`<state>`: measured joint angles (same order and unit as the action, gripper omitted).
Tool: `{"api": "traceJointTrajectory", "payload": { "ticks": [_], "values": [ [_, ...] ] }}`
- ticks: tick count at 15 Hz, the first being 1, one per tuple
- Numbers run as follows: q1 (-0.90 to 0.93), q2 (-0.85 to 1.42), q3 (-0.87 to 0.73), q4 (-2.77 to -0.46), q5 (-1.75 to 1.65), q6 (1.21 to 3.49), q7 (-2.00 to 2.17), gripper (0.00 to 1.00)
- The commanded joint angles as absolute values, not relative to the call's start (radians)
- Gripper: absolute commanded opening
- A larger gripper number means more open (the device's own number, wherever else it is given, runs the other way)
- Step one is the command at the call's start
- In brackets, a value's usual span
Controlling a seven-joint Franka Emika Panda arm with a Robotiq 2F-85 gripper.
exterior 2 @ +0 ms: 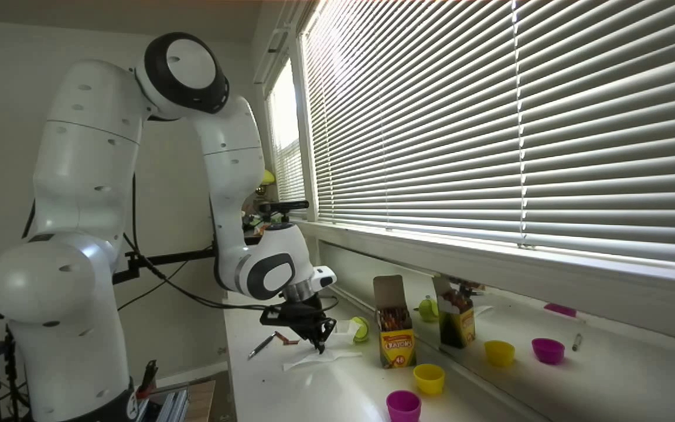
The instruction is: Use the white napkin to wipe the counter.
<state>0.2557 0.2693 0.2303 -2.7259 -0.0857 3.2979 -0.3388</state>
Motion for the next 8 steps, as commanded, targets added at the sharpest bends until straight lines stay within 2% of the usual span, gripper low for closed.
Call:
{"api": "traceJointTrajectory", "payload": {
  "ticks": [1, 2, 8],
  "values": [
    [0.211, 0.246, 0.201, -2.799, -0.162, 3.267, -0.311, 0.0],
    [0.216, 0.28, 0.182, -2.742, -0.122, 3.236, -0.353, 0.0],
    [0.192, 0.234, 0.054, -2.743, -0.111, 3.167, -0.347, 0.0]
  ]
}}
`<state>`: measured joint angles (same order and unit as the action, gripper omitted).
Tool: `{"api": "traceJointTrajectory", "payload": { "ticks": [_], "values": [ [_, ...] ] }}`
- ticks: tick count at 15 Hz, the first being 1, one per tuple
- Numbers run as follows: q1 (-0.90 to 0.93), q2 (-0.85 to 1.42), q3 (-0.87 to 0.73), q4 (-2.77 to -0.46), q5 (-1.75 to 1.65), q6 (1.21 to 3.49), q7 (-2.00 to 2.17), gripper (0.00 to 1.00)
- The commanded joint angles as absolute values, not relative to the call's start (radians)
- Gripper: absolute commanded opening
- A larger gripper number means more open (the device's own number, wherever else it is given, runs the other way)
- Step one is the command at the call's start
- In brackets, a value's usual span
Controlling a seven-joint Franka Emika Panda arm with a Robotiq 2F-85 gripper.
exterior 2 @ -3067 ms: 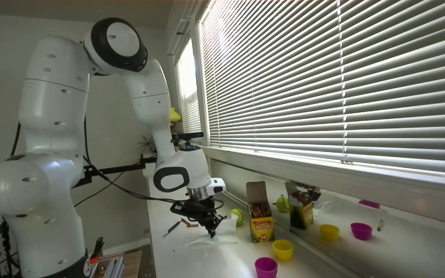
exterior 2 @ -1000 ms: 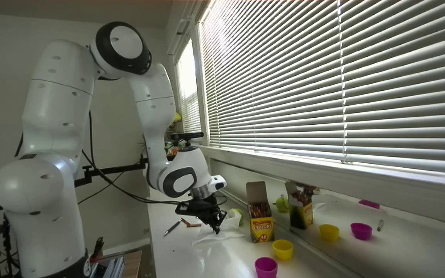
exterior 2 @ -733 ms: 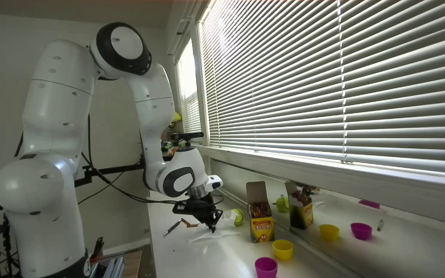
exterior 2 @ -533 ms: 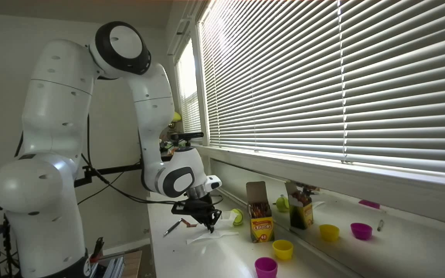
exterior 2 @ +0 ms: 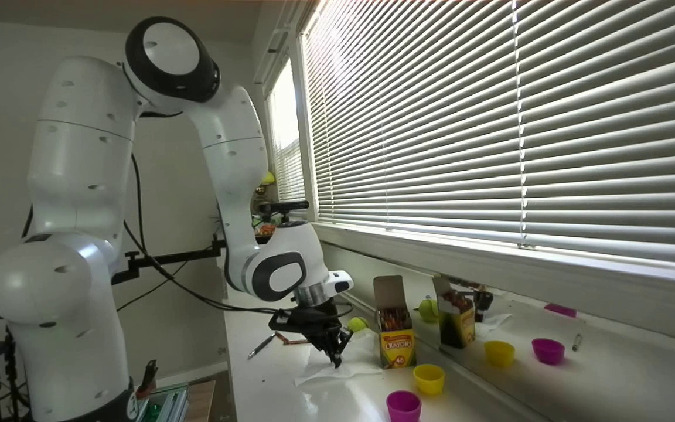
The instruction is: Use the white napkin to wipe the counter.
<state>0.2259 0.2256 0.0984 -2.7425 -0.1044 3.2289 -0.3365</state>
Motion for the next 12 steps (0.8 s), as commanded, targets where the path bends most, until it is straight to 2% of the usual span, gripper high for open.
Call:
{"api": "traceJointTrajectory", "payload": {
  "ticks": [1, 6, 12],
  "values": [
    [0.183, 0.231, 0.048, -2.748, -0.109, 3.176, -0.348, 0.0],
    [0.126, 0.252, 0.122, -2.73, -0.141, 3.178, -0.29, 0.0],
    [0.222, 0.276, 0.128, -2.715, -0.085, 3.184, -0.302, 0.0]
  ]
}}
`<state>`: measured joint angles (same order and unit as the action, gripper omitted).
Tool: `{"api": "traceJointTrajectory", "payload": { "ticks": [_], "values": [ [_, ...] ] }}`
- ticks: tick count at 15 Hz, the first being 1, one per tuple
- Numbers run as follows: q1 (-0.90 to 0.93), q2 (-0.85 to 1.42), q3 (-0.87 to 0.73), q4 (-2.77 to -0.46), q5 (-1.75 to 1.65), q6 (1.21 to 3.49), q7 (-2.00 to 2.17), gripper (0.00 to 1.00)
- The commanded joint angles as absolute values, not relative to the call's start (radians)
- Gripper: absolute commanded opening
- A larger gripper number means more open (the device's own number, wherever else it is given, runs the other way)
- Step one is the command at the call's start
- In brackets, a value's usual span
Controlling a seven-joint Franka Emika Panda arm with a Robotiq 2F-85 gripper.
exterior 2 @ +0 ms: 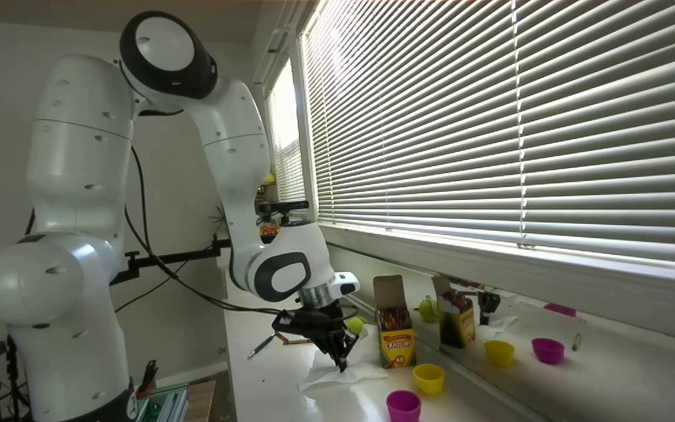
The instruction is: Use the white napkin to wipe the counter.
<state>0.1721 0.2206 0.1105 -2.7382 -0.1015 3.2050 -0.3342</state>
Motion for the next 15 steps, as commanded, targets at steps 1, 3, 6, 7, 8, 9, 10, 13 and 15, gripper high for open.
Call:
{"api": "traceJointTrajectory", "payload": {
  "ticks": [1, 3, 6, 7, 8, 9, 10, 13, 15],
  "values": [
    [0.241, 0.278, 0.126, -2.717, -0.086, 3.187, -0.301, 0.0],
    [0.234, 0.272, 0.166, -2.729, -0.082, 3.176, -0.297, 0.0],
    [0.202, 0.247, 0.208, -2.762, -0.132, 3.146, -0.259, 0.0],
    [0.187, 0.239, 0.221, -2.777, -0.133, 3.141, -0.262, 0.0],
    [0.188, 0.255, 0.212, -2.74, -0.135, 3.11, -0.264, 0.0],
    [0.179, 0.245, 0.208, -2.746, -0.137, 3.092, -0.269, 0.0],
    [0.167, 0.206, 0.204, -2.798, -0.138, 3.111, -0.274, 0.0],
    [0.23, 0.235, 0.094, -2.746, -0.13, 3.11, -0.29, 0.0],
    [0.263, 0.238, 0.05, -2.745, -0.127, 3.121, -0.282, 0.0]
  ]
}}
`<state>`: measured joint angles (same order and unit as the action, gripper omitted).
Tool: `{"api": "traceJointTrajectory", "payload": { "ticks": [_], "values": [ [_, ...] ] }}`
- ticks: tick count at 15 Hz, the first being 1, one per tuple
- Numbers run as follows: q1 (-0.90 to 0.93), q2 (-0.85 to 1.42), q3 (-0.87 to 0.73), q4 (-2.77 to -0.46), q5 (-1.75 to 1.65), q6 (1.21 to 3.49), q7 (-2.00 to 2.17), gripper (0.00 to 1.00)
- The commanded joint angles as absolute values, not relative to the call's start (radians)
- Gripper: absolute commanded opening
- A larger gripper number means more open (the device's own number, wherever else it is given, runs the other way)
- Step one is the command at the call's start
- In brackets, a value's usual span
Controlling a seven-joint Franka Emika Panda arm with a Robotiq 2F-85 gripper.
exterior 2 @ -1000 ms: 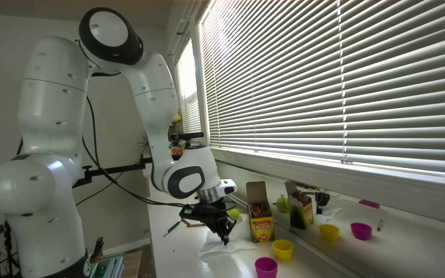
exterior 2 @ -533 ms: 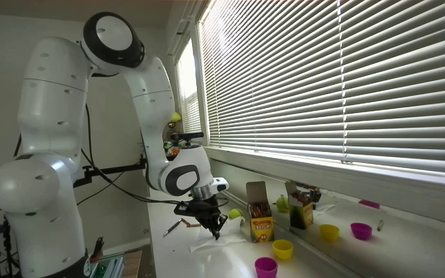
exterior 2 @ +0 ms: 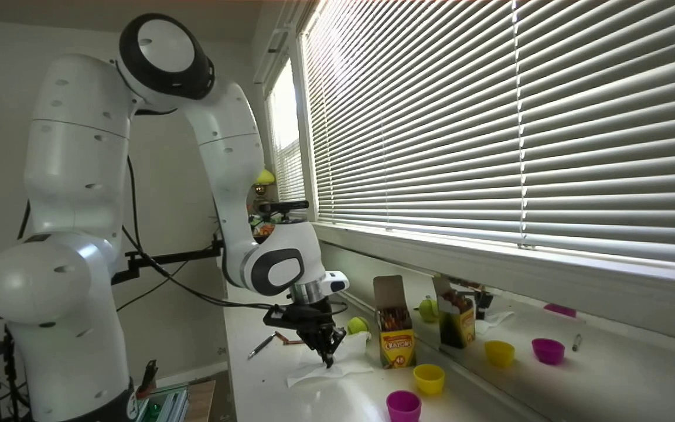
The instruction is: Use the white napkin to wipe the counter.
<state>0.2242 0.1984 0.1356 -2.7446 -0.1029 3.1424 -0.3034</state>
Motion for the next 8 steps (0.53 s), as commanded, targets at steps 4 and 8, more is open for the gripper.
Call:
{"api": "traceJointTrajectory", "payload": {
  "ticks": [4, 8],
  "values": [
    [0.343, 0.28, 0.006, -2.708, -0.111, 3.136, -0.256, 0.0],
    [0.379, 0.301, 0.029, -2.687, -0.086, 3.141, -0.236, 0.0]
  ]
}}
